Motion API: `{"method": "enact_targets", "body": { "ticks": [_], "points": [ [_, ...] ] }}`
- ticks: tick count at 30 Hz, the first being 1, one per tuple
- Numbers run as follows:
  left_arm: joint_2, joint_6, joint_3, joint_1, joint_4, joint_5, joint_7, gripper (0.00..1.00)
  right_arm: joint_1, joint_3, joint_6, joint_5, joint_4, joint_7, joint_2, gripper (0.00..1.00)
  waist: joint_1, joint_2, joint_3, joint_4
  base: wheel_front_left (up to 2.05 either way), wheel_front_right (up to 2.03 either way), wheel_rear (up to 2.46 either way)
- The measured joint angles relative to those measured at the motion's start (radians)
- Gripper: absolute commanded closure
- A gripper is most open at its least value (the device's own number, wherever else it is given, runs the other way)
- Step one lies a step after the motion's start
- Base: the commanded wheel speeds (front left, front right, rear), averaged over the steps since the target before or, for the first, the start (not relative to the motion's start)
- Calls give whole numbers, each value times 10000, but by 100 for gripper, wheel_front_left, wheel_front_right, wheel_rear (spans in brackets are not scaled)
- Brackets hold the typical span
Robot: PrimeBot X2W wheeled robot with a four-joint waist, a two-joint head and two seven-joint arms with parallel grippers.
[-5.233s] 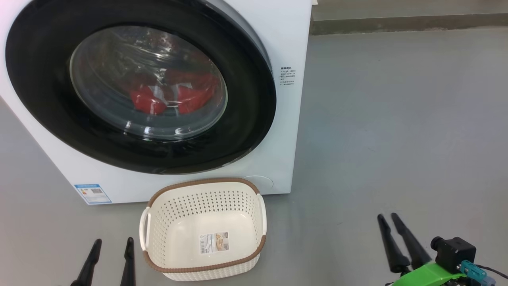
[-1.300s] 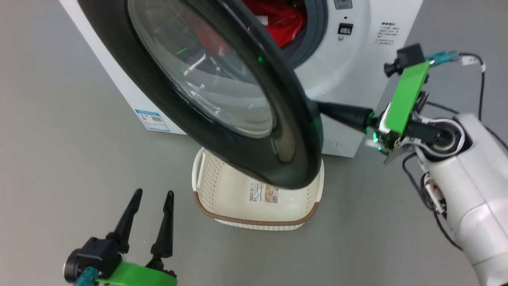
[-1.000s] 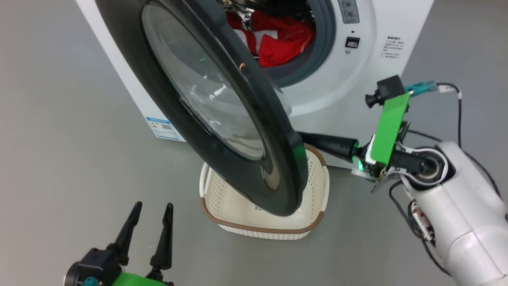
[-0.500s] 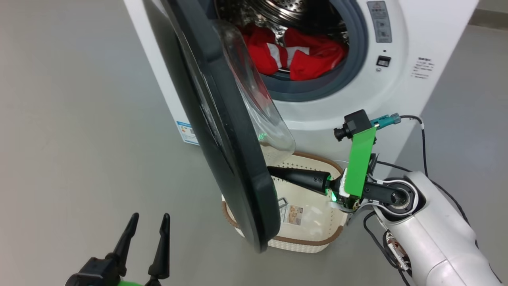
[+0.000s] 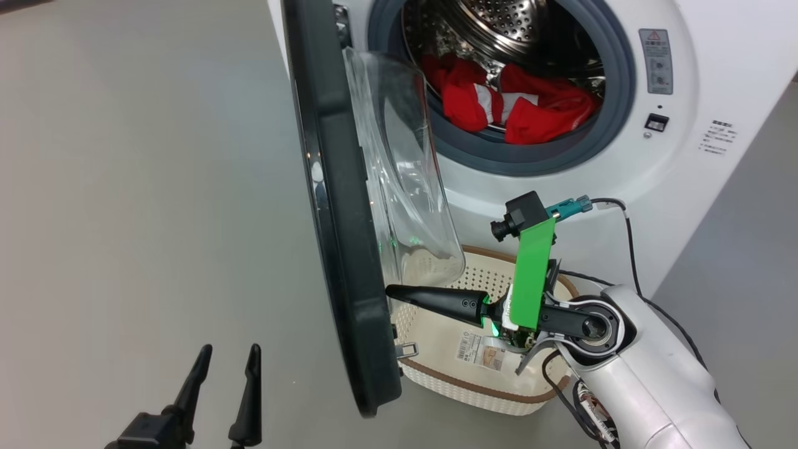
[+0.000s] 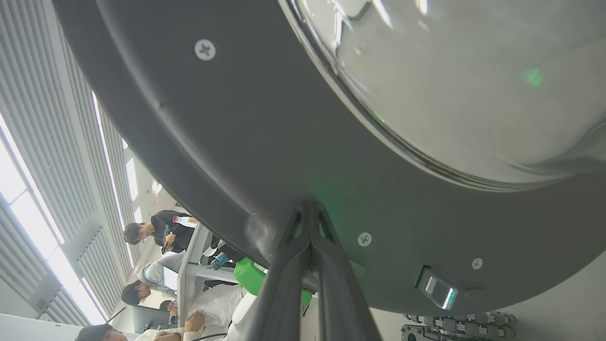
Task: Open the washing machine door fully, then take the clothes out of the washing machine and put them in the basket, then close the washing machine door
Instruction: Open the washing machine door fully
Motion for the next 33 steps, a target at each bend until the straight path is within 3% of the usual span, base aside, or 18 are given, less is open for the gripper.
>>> {"method": "enact_targets", "body": {
  "ticks": [8,29,31,32,33],
  "points": [
    [4,40,79,0,-23,-10,-2,0,85,115,0,-13,0,-2,263,100,0,0,9,318,0,0,0],
    [2,86,144,0,-130,-12,-2,0,-97,518,0,-27,157,-332,364,100,1,0,106,388,0,0,0],
    [4,86,130,0,-98,-12,0,0,-89,466,0,-82,157,-485,380,55,0,0,58,372,0,0,0],
    [4,86,115,0,-73,-12,0,0,-77,426,0,-127,157,-581,382,15,1,0,32,363,0,0,0],
    [4,86,90,0,-19,-12,0,0,-17,360,0,-209,159,-788,364,0,1,0,-25,343,0,0,0]
  ]
}}
